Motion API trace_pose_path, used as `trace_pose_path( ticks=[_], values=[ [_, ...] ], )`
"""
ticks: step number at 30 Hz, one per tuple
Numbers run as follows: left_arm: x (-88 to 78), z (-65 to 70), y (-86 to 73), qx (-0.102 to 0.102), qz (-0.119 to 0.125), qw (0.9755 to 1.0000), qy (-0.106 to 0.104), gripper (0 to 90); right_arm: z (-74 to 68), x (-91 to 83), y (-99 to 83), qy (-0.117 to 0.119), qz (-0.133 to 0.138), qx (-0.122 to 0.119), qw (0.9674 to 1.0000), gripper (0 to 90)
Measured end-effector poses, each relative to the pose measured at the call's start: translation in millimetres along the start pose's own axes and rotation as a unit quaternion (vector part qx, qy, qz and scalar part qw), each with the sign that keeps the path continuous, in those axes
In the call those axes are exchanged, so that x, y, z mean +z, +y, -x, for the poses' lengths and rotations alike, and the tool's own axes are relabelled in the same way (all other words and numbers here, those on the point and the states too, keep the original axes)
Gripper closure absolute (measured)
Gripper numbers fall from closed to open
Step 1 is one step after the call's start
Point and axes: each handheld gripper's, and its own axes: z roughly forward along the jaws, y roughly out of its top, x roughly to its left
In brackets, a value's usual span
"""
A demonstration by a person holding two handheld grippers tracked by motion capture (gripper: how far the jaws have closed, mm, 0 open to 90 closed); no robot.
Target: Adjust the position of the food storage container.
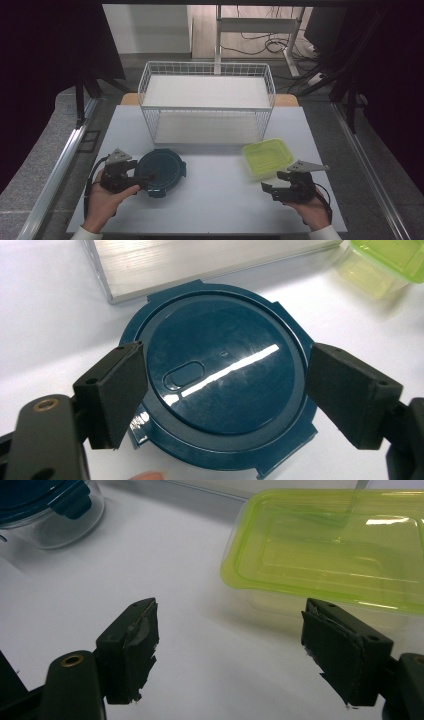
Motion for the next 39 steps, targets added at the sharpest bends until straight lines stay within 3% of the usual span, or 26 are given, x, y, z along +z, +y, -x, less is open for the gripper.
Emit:
trace_pose_path(
  ticks=[8, 14, 26, 34, 39],
  values=[
    [-2.6, 1.8, -0.8, 0.003, -0.003, 1.0000, -0.002, 17.2, 2.1, -3.5, 2.8, 0.003, 0.007, 0.005, 1.0000, 22.9],
    [-0.1, 1.4, -1.5, 0.003, -0.017, 0.9998, -0.003, 17.2, 4.6, -2.2, 2.4, -0.004, -0.009, 0.005, 0.9999, 22.9],
    [-2.4, 0.3, 1.5, 0.010, -0.033, 0.9994, -0.002, 17.2, 4.0, -1.9, 3.2, -0.005, -0.012, 0.005, 0.9999, 22.8],
    [-4.9, -0.9, 8.2, 0.011, -0.043, 0.9990, 0.002, 17.3, 5.2, -3.8, 5.3, -0.002, -0.010, 0.007, 0.9999, 22.9],
    [-4.1, -6.0, 23.7, 0.016, -0.054, 0.9984, 0.010, 18.5, 6.2, -4.6, 5.7, -0.003, -0.008, 0.008, 0.9999, 22.9]
  ],
)
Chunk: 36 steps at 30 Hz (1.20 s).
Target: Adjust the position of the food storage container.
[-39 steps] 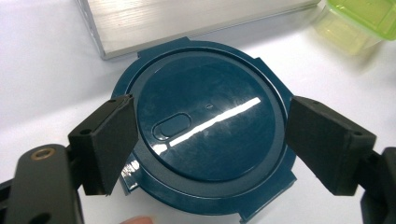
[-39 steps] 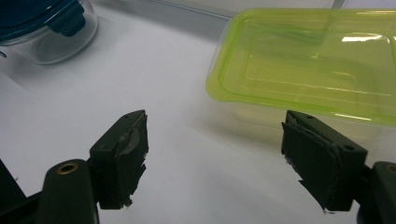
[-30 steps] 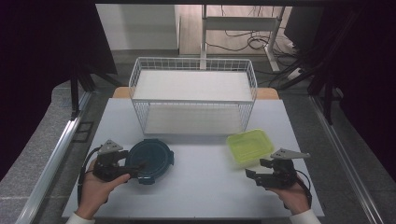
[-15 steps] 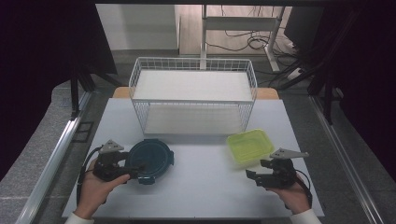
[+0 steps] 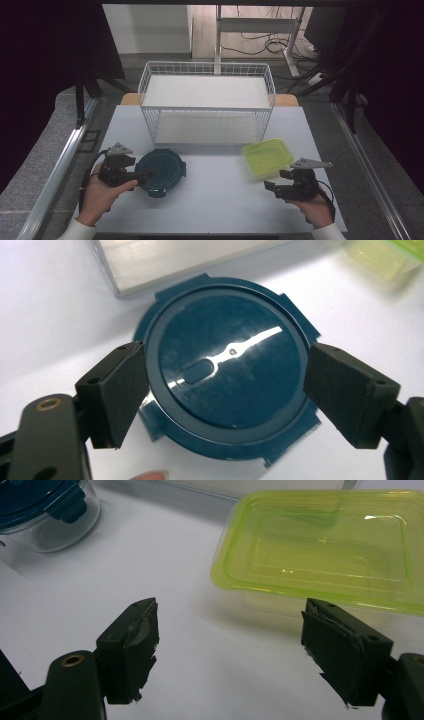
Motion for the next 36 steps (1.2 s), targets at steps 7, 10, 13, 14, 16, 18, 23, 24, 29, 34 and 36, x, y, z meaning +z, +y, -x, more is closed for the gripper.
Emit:
trace_pose_path(
  ticks=[7, 10, 13, 14, 16, 18, 23, 24, 29, 34, 36],
  values=[
    [4.1, -20.0, 17.8, -0.005, -0.012, 0.9998, 0.018, 22.1, 0.4, 0.0, -0.5, 0.000, -0.001, 0.002, 1.0000, 23.1],
    [9.5, -28.1, 23.3, -0.003, -0.022, 0.9995, 0.024, 25.1, 1.0, 0.2, -0.6, 0.001, -0.001, 0.004, 1.0000, 23.1],
    [13.6, -32.2, 26.0, 0.002, -0.031, 0.9991, 0.029, 30.4, 1.3, 0.5, -0.8, 0.000, -0.001, 0.004, 1.0000, 23.1],
    [16.3, -34.7, 27.3, 0.005, -0.034, 0.9989, 0.032, 32.0, 1.3, 0.6, -0.9, 0.001, -0.002, 0.004, 1.0000, 23.1],
    [21.2, -41.1, 30.0, 0.000, -0.037, 0.9987, 0.034, 35.9, 1.5, 0.8, -1.2, 0.000, -0.002, 0.003, 1.0000, 23.1],
    [23.8, -44.2, 31.3, -0.001, -0.040, 0.9985, 0.037, 40.4, 1.3, 1.0, -1.3, 0.001, -0.002, 0.003, 1.0000, 23.1],
    [30.8, -52.0, 33.7, 0.009, -0.057, 0.9974, 0.044, 50.4, 1.4, 1.6, -1.6, 0.001, -0.003, 0.003, 1.0000, 23.1],
    [31.3, -53.2, 33.8, 0.011, -0.061, 0.9971, 0.045, 52.5, 1.5, 1.8, -1.7, 0.001, -0.004, 0.003, 1.0000, 23.1],
    [32.9, -62.5, 31.2, 0.010, -0.076, 0.9957, 0.050, 65.4, 1.8, 2.5, -2.2, 0.000, -0.005, 0.004, 1.0000, 23.1],
    [34.4, -71.1, 24.2, 0.007, -0.092, 0.9943, 0.053, 77.5, 2.4, 2.9, -2.5, 0.000, -0.005, 0.003, 1.0000, 23.1],
    [35.5, -73.7, 21.1, 0.004, -0.099, 0.9936, 0.055, 81.7, 2.4, 3.1, -2.6, 0.000, -0.005, 0.003, 1.0000, 23.1]
  ],
)
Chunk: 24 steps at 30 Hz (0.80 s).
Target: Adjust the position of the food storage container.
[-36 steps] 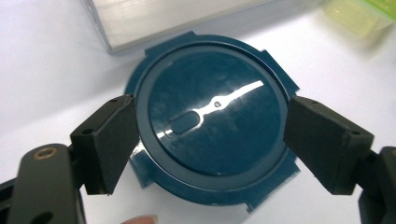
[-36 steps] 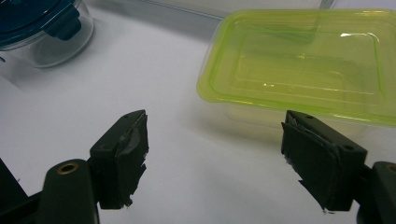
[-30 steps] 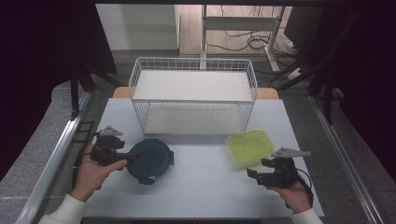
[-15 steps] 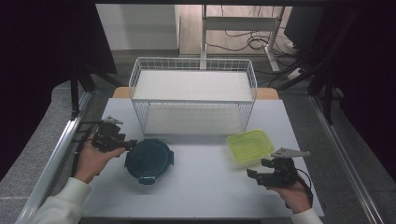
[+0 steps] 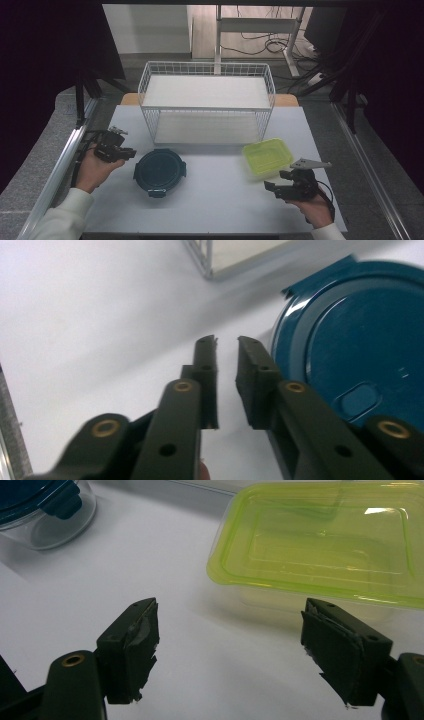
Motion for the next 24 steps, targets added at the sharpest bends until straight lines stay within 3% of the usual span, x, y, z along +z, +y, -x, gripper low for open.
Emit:
trace_pose_path(
  ticks=[8, 15, 21, 24],
  values=[
    [4.3, -5.8, -15.1, -0.013, -0.024, 0.9996, -0.010, 88.4, 0.2, 0.8, -0.4, -0.001, -0.001, 0.000, 1.0000, 23.1],
    [13.6, 1.8, -24.3, -0.012, -0.045, 0.9986, -0.023, 89.5, -0.3, 1.9, -0.2, -0.001, -0.004, 0.002, 1.0000, 23.1],
    [16.7, 3.4, -30.1, -0.027, -0.056, 0.9970, -0.046, 89.7, 0.8, 2.0, -0.6, -0.003, -0.003, 0.001, 1.0000, 23.1],
    [17.5, 5.5, -30.3, -0.025, -0.058, 0.9972, -0.040, 89.9, 1.3, 1.8, -0.6, -0.003, -0.003, 0.002, 1.0000, 23.1]
  ],
)
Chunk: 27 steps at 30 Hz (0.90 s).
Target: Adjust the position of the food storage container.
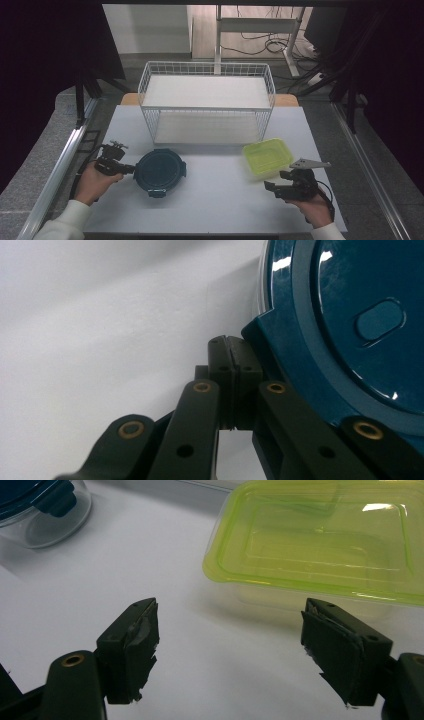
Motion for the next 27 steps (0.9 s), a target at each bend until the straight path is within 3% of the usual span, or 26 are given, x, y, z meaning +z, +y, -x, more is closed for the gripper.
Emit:
trace_pose_path(
  ticks=[17, 27],
  values=[
    [3.8, 6.7, 5.4, -0.007, 0.005, 0.9999, 0.009, 90.0, 1.3, -0.7, 3.0, -0.001, 0.004, 0.003, 1.0000, 23.1],
    [11.5, 21.1, 12.1, 0.008, 0.001, 1.0000, -0.002, 90.0, 2.7, -0.9, 5.1, -0.001, 0.006, 0.003, 1.0000, 23.0]
  ],
)
